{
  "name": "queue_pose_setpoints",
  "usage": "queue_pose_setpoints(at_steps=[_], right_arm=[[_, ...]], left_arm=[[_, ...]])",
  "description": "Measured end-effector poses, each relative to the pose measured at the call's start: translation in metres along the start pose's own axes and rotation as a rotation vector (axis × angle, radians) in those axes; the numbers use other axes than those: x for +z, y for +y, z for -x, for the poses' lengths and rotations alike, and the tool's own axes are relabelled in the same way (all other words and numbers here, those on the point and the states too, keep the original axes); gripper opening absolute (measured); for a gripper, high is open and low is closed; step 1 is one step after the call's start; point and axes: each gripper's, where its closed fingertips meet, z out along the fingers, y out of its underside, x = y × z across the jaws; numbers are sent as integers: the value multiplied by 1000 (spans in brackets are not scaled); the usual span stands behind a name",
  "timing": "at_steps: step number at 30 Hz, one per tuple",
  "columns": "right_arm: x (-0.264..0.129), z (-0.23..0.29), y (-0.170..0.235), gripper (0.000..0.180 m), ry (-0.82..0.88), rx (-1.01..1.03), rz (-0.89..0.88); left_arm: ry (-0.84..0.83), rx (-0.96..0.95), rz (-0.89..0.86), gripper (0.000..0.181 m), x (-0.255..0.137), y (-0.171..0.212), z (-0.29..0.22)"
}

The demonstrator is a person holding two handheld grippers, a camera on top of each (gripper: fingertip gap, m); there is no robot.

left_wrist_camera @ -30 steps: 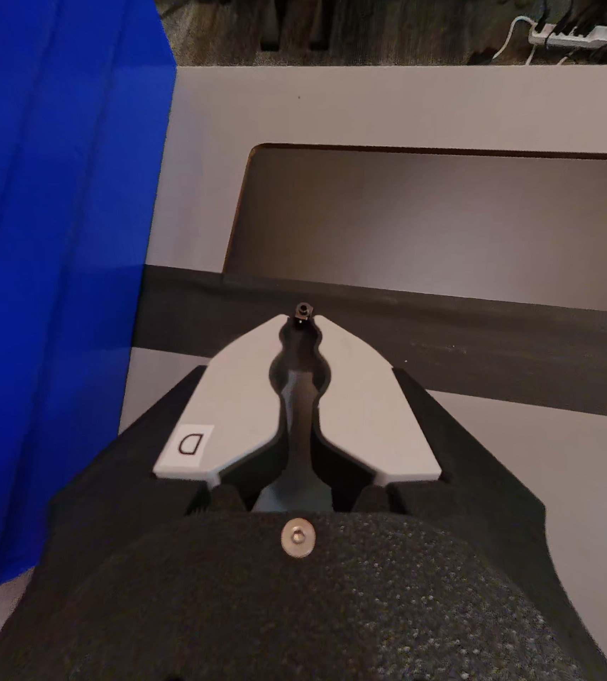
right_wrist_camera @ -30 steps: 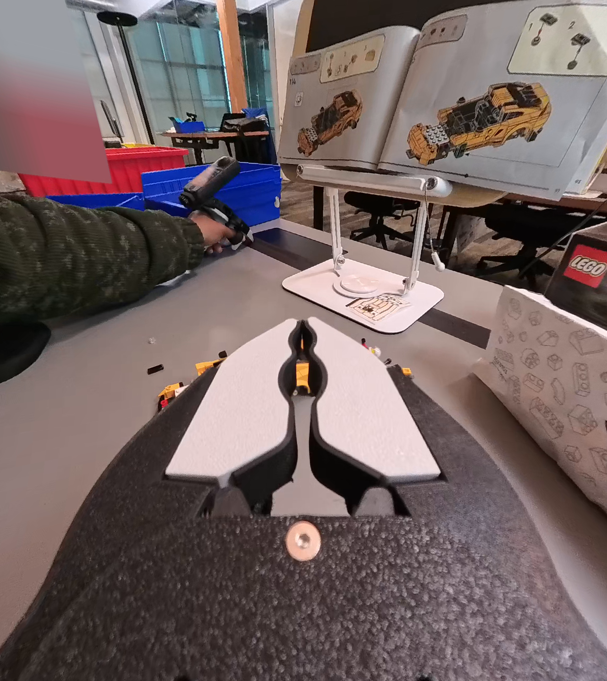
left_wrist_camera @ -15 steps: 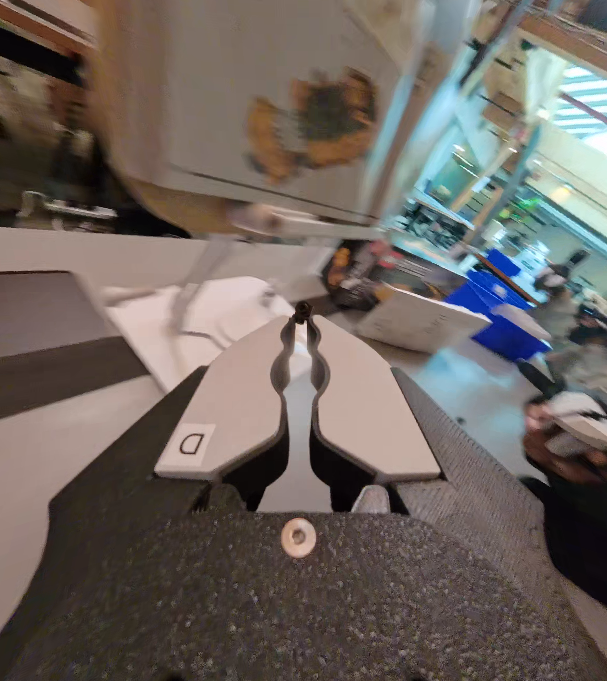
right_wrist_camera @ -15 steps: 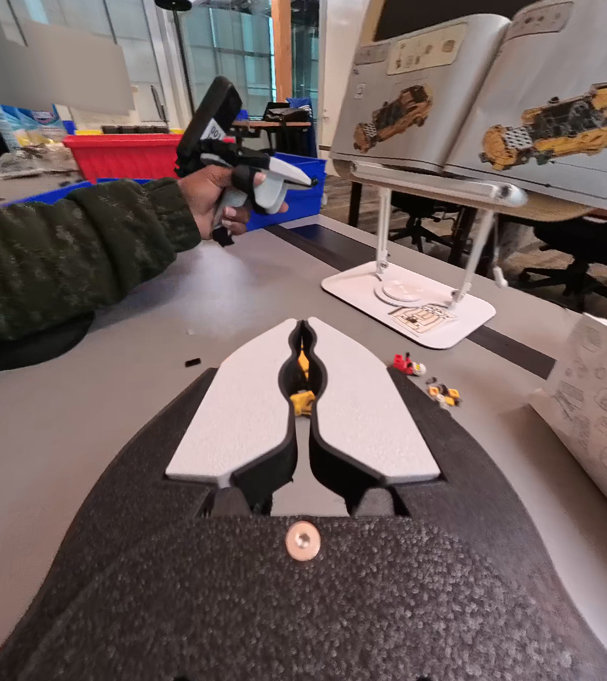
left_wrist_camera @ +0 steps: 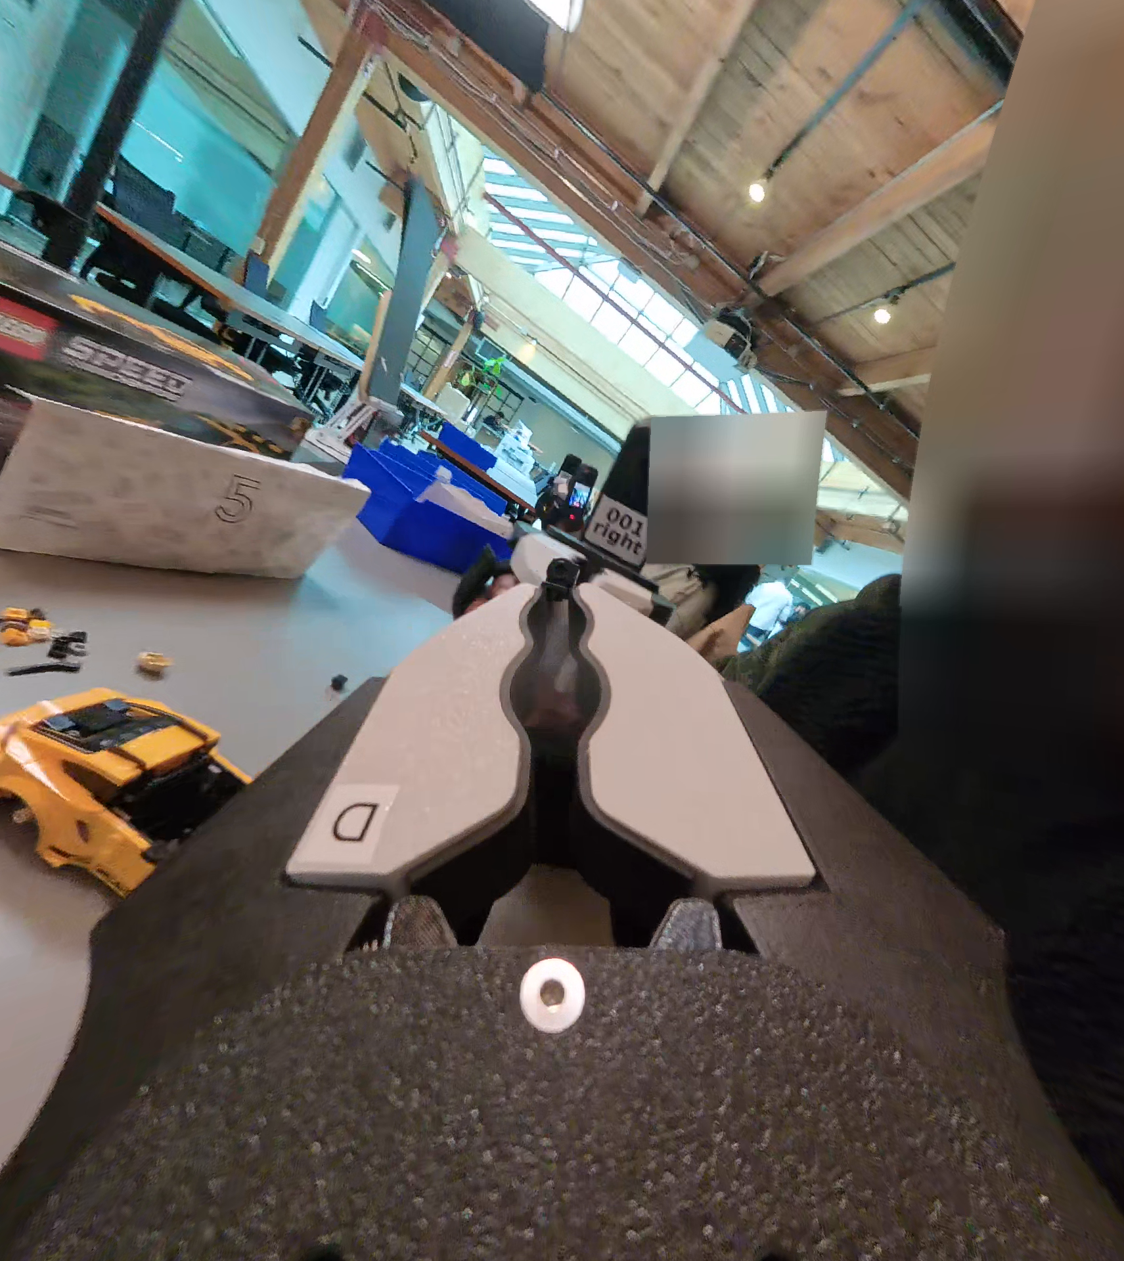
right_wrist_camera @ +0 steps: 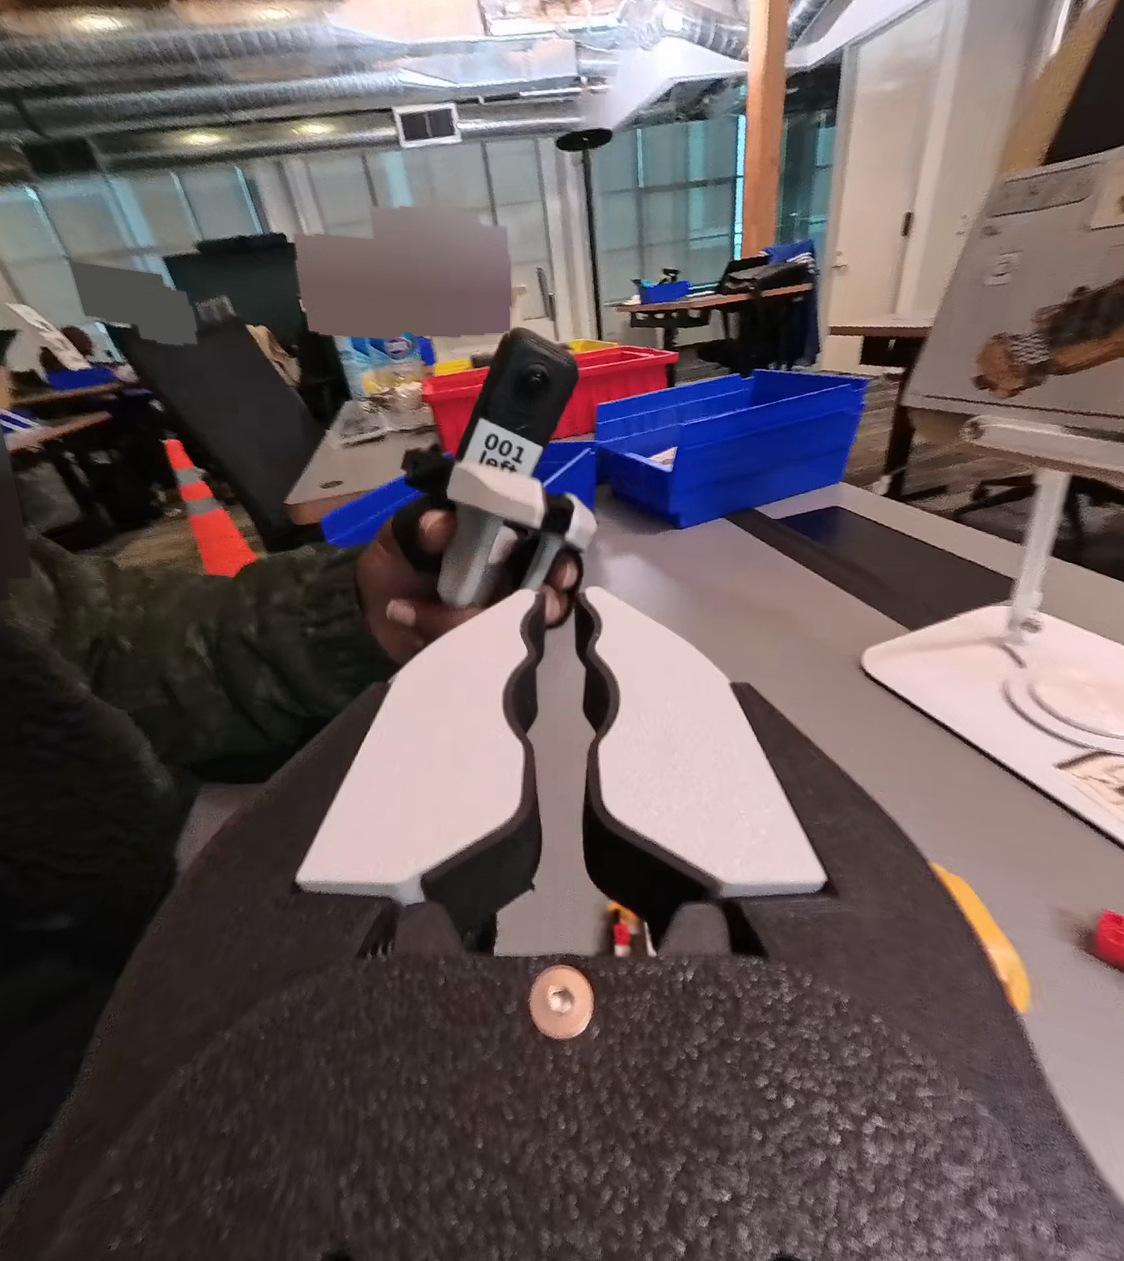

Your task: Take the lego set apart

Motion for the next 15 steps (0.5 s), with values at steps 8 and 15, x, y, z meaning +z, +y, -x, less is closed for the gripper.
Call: queue_pose_setpoints(at_steps=[8, 15], right_arm=[[17, 22, 14, 12, -111, 42, 40], [15, 24, 14, 11, -168, 57, 19]], left_arm=[[-114, 318, 175, 6, 7, 31, -10], [-148, 404, 235, 5, 3, 38, -11]])
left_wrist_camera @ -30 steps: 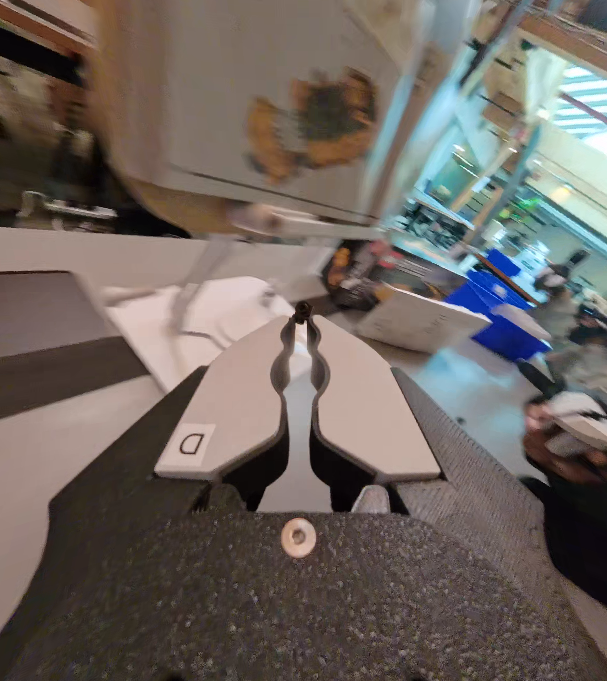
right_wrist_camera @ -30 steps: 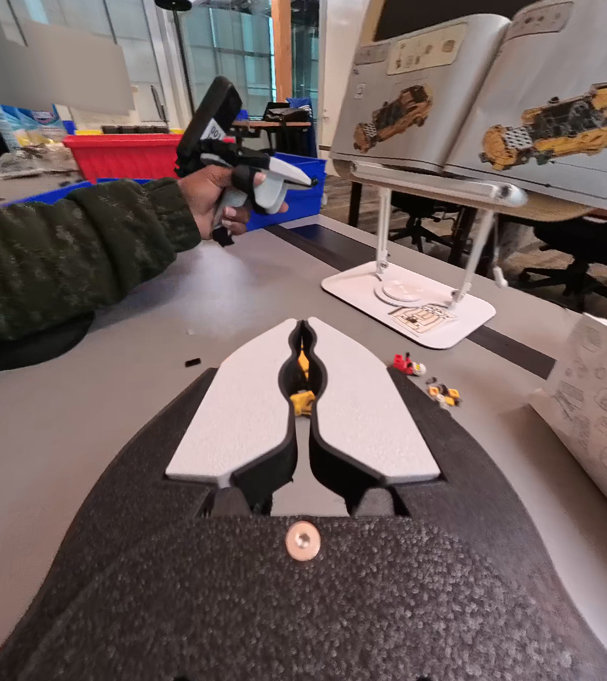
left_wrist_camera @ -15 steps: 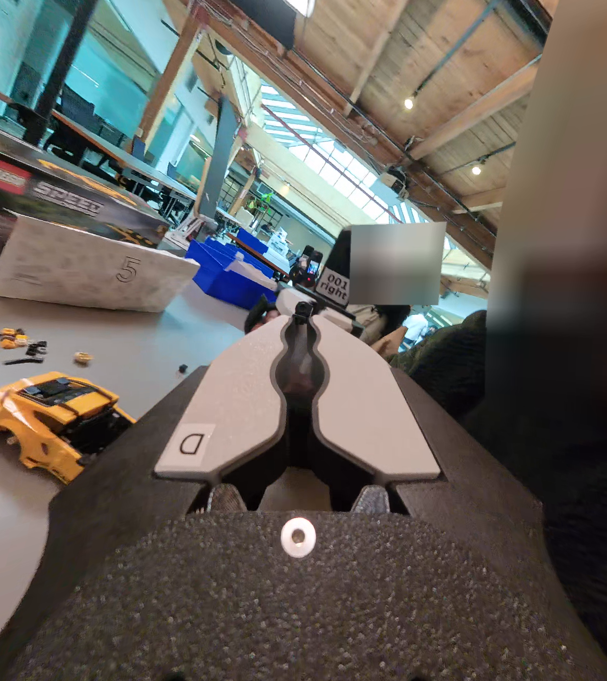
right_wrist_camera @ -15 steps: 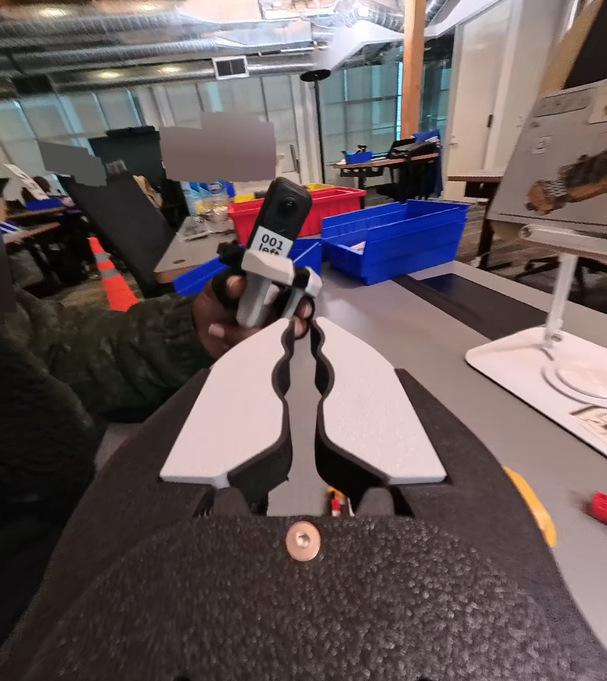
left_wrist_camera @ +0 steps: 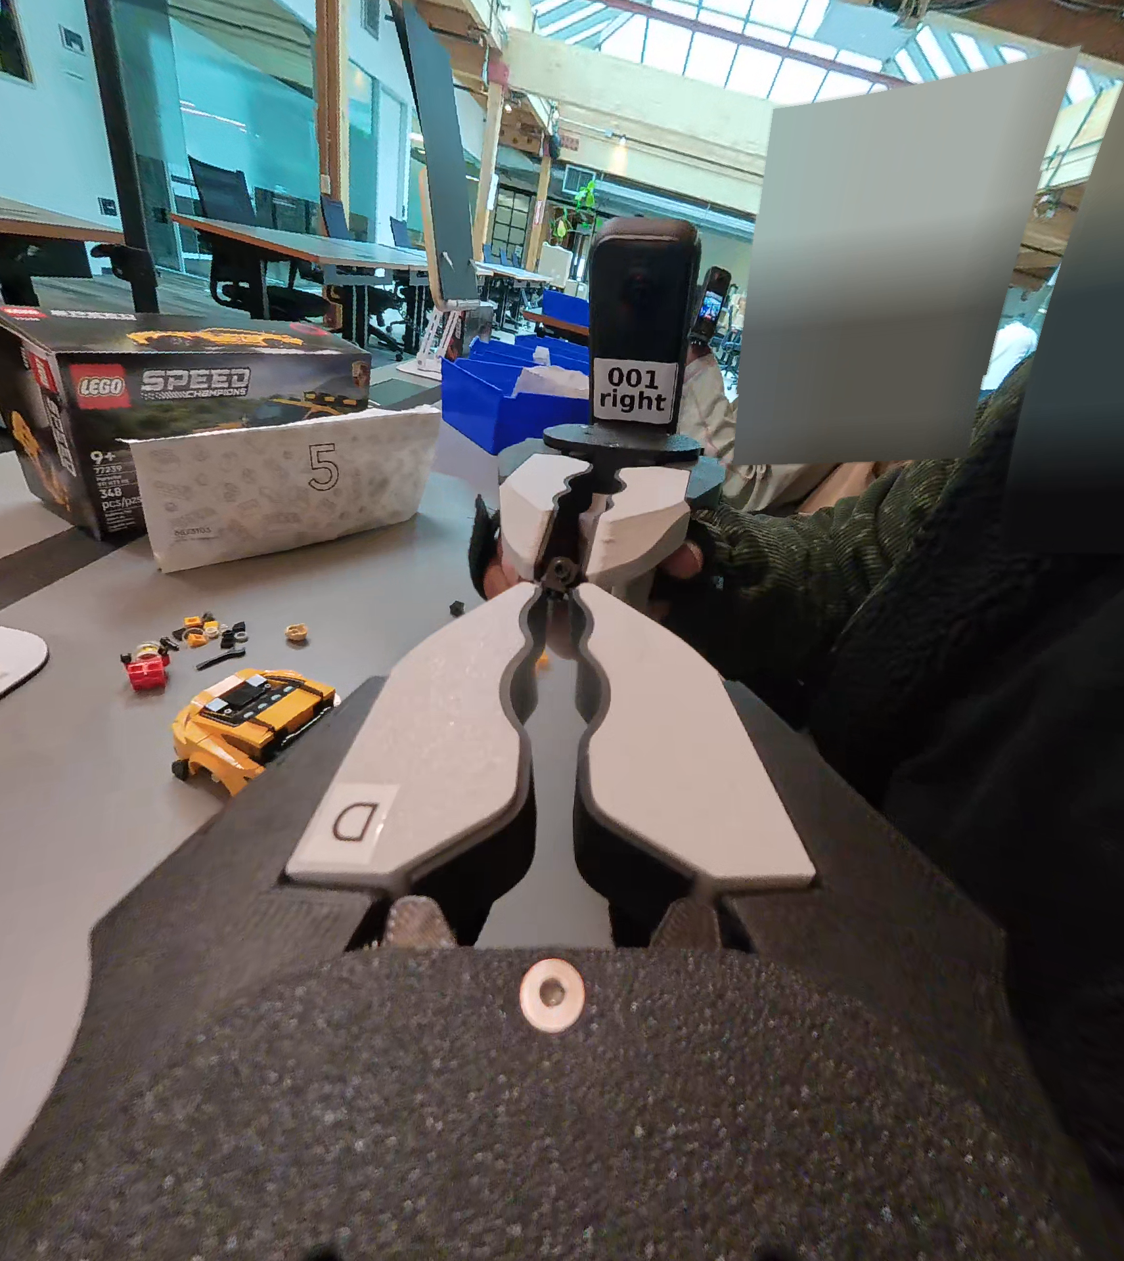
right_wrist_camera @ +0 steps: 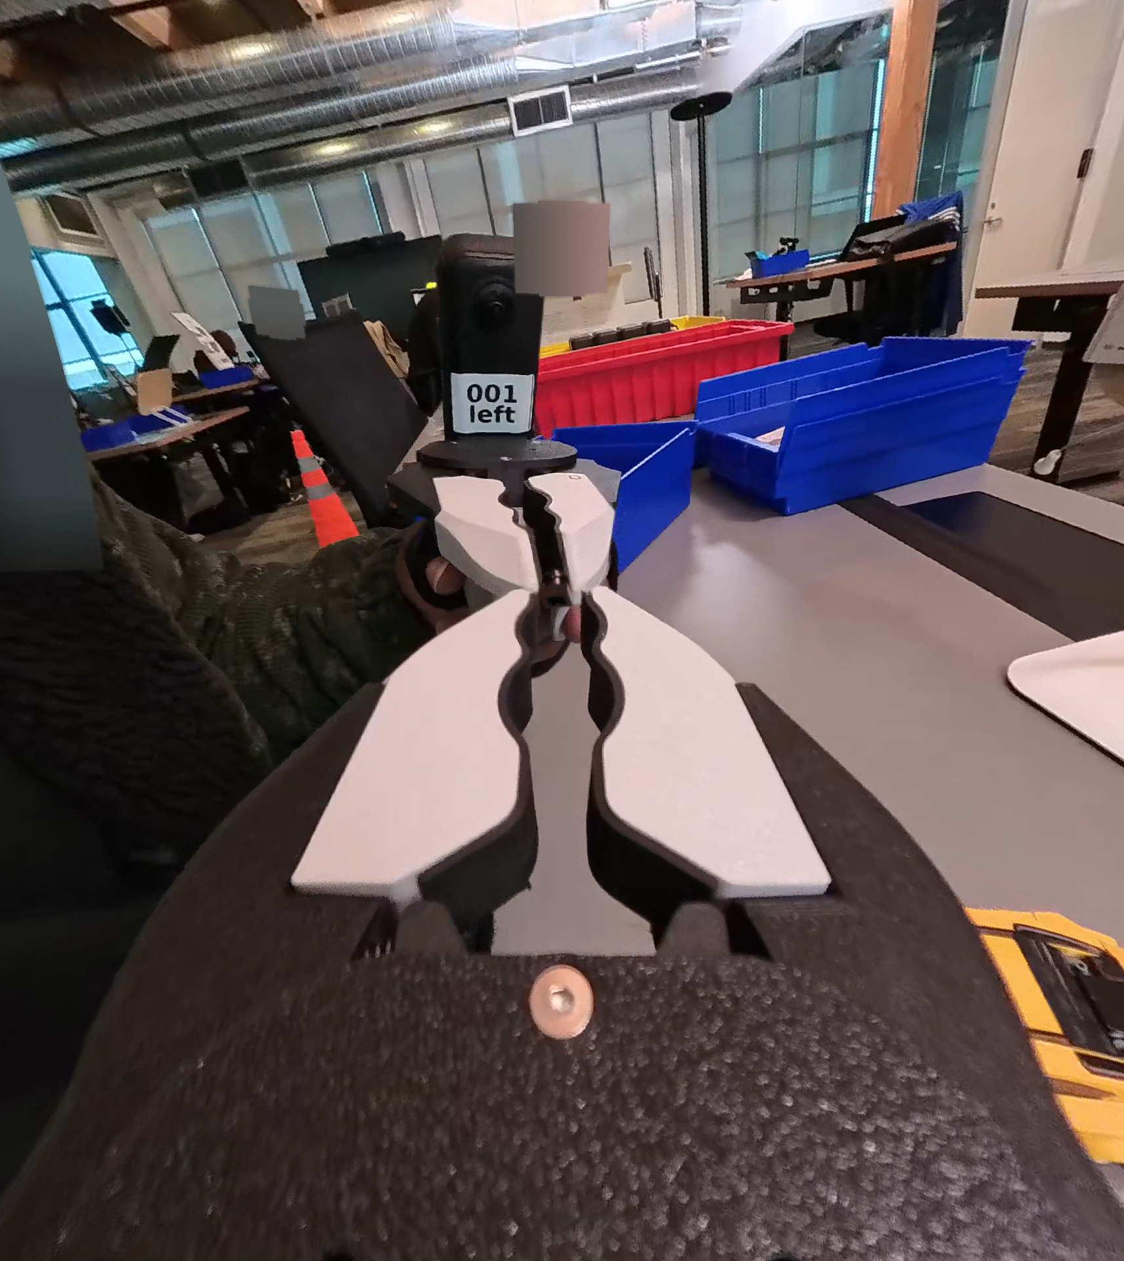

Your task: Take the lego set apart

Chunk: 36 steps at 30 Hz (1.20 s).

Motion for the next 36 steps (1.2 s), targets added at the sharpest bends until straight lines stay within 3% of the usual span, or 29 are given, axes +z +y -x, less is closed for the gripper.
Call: queue_pose_setpoints(at_steps=[16, 21, 27, 36], right_arm=[[-2, 7, 1, 8, -47, -32, -22], [-4, 2, 8, 8, -28, -71, 51], [-4, 3, 23, 8, -7, -194, 172], [-2, 4, 34, 8, 72, -443, 264]], left_arm=[[81, -69, -62, 5, 5, 2, -8], [70, -48, -63, 7, 2, 2, -4], [44, 74, 49, 13, 1, 14, -5], [53, 42, 121, 3, 3, 27, -4]])
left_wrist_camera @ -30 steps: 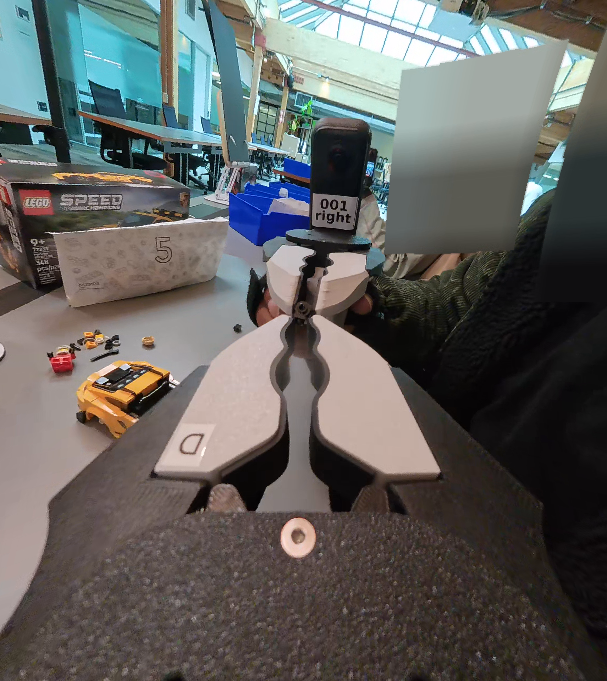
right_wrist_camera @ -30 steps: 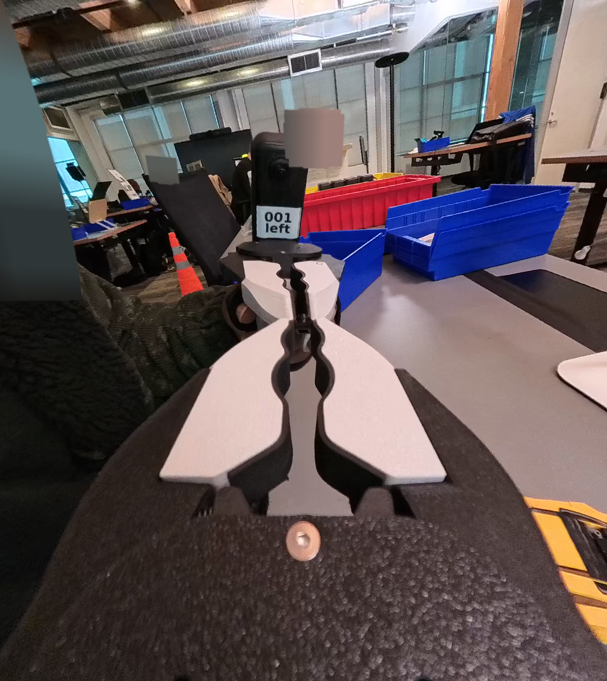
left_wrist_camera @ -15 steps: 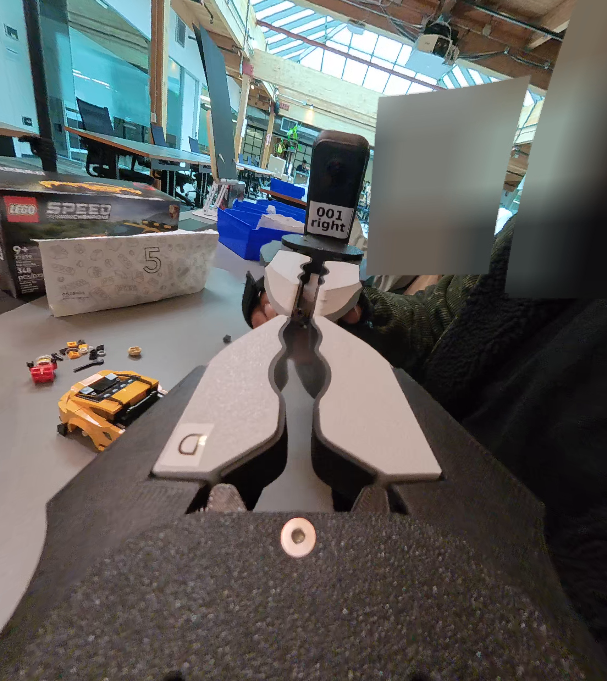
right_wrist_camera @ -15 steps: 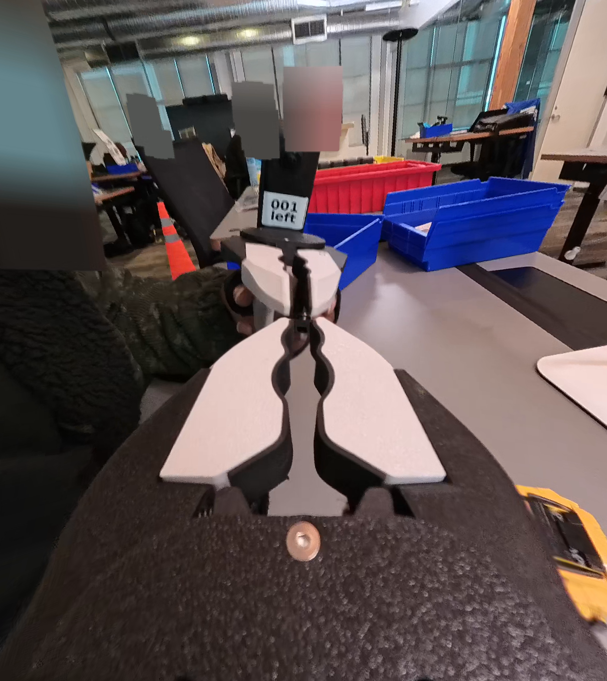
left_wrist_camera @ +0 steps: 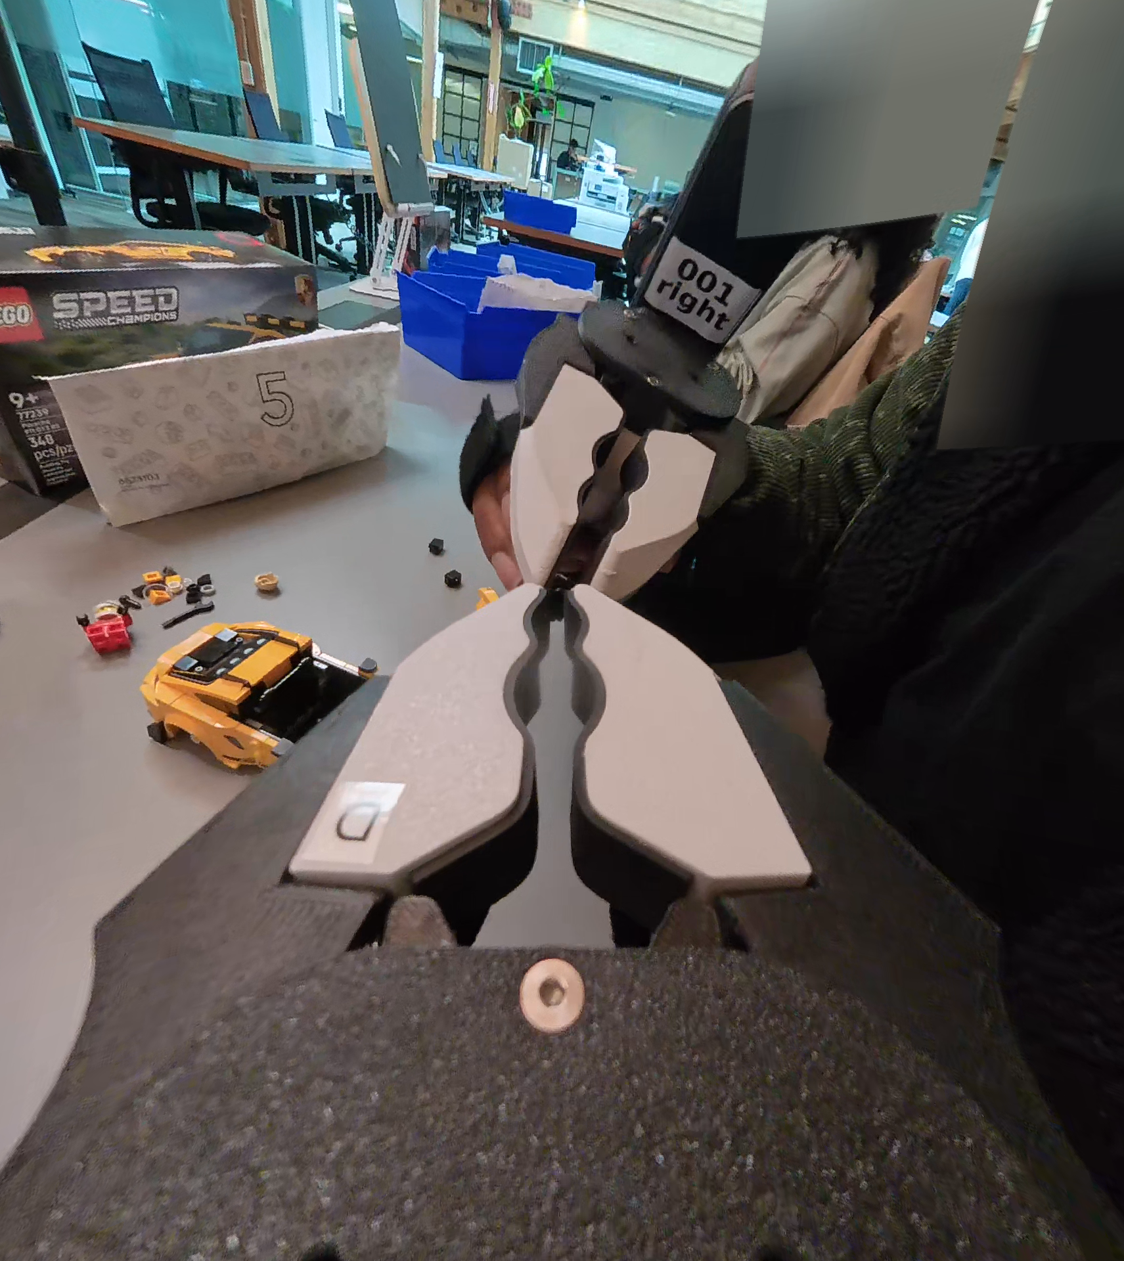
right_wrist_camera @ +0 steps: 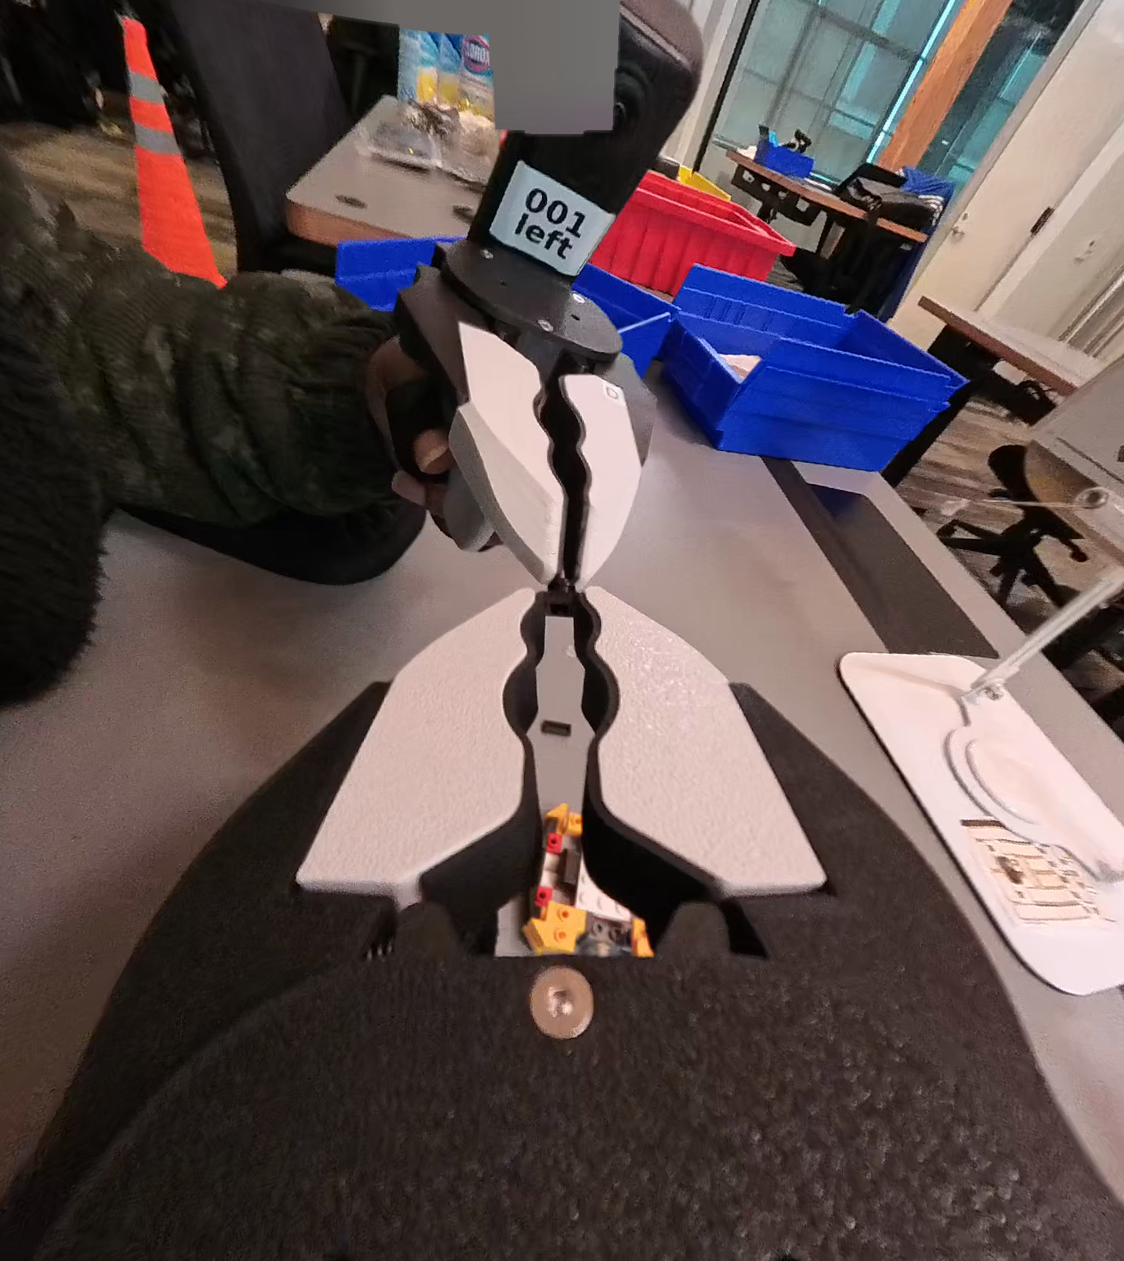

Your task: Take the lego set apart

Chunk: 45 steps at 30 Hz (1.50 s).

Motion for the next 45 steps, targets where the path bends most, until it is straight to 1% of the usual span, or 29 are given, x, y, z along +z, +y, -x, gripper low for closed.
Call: queue_pose_setpoints(at_steps=[4, 7, 9, 13, 20, 23, 28, 37, 45], right_arm=[[1, 0, 3, 7, 34, -87, 40], [3, 1, 8, 8, 54, -140, 77], [4, 2, 9, 7, 56, -155, 82], [4, 3, 9, 7, 65, -177, 85], [6, 1, 10, 7, 88, -189, 105], [6, 1, 9, 7, 97, -194, 102], [5, 1, 7, 7, 93, -178, 85], [3, 6, 5, 7, 67, -214, 60], [2, 10, 8, 7, 39, -233, 56]], left_arm=[[-4, -7, 19, 6, 0, 3, 2], [25, -22, 28, 12, 2, 6, -1], [9, -12, 40, 7, 2, 8, 1], [6, -10, 48, 6, 2, 8, 1], [-85, 93, 107, 7, 2, 11, 4], [-95, 88, 111, 8, 2, 11, 4], [-91, 70, 95, 8, 2, 9, 3], [-24, 2, 85, 7, 2, 9, -2], [-20, 27, 133, 6, 2, 14, -4]])
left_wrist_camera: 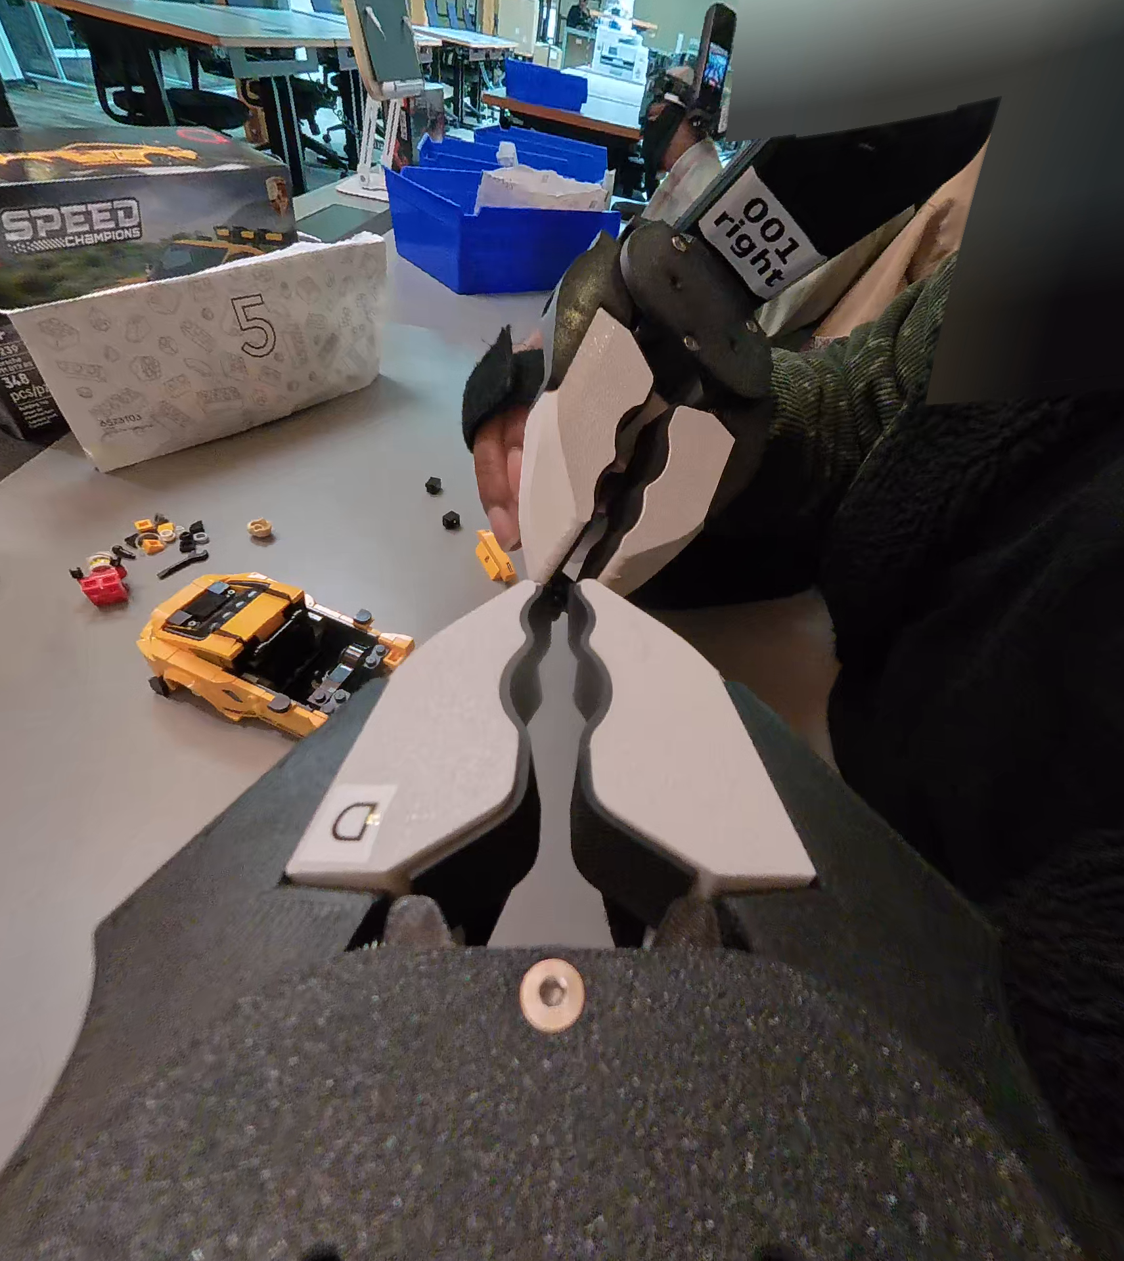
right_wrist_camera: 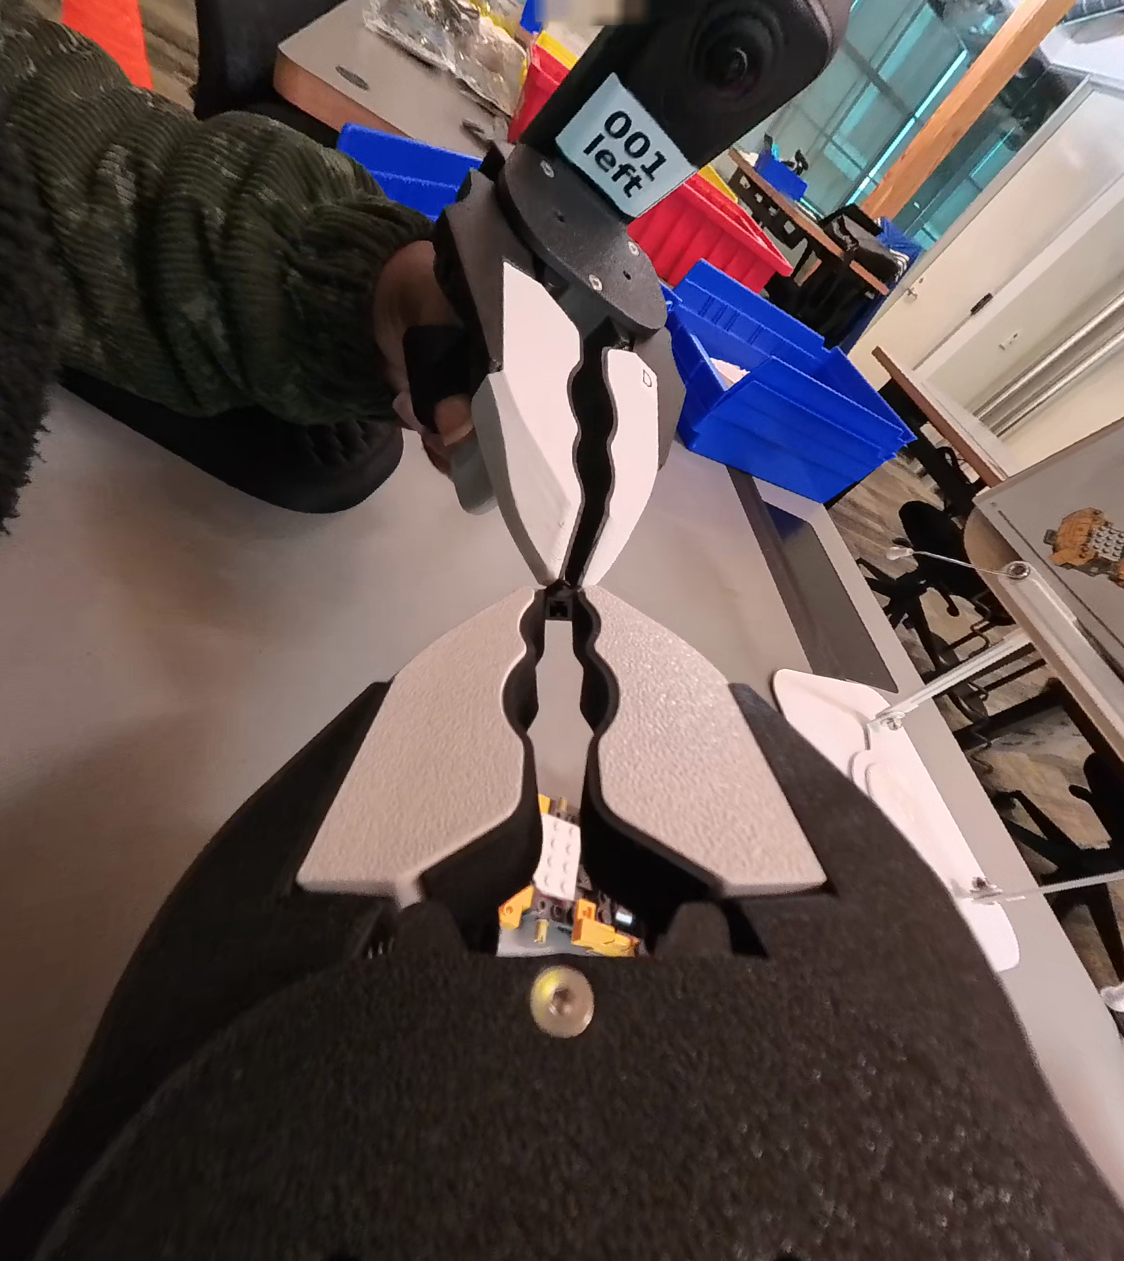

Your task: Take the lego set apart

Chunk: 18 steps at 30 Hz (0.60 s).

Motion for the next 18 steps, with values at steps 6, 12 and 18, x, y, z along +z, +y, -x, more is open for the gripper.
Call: queue_pose_setpoints(at_steps=[6, 12, 18], right_arm=[[-14, -13, 5, 7, 26, 44, -23], [-4, -13, 16, 7, 20, 106, -14], [8, -13, 38, 8, 17, 198, 33]], left_arm=[[-52, -18, -21, 6, -23, 0, 15], [-154, 1, 61, 5, -33, 18, 37], [-289, -136, 357, 5, -51, 99, 85]])
